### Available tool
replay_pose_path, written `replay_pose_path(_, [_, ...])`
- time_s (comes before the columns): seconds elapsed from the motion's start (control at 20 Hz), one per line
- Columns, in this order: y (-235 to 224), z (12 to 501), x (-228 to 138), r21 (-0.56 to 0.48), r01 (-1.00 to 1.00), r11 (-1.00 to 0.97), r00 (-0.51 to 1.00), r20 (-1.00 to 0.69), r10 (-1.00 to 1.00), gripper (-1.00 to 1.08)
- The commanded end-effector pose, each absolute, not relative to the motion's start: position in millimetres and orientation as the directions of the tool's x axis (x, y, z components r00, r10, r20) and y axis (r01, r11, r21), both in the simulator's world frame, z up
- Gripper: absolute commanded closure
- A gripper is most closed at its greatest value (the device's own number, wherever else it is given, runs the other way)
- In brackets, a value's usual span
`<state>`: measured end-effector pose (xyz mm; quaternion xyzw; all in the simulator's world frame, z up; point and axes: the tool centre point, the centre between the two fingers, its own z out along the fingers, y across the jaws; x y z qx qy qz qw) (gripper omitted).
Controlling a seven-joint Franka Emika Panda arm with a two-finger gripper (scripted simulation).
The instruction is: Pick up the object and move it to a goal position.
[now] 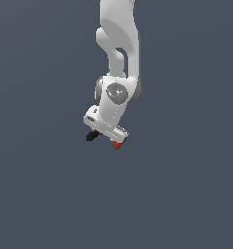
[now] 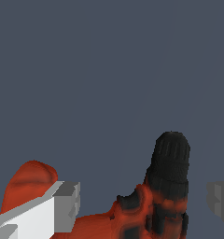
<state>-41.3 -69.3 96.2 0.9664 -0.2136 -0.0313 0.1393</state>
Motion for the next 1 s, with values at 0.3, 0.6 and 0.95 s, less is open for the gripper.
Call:
replay_pose_path(0.3, [-95, 72, -62, 0.382, -0.521, -0.763, 0.839, 0.064, -0.541, -1.00])
replay_pose_path(0.6, [-108, 62, -73, 0.425, -0.574, -0.700, 0.800, 0.110, -0.590, -1.00])
replay_pose_path(0.95, [-116, 56, -79, 0.448, -0.605, -0.658, 0.775, 0.142, -0.616, -1.00])
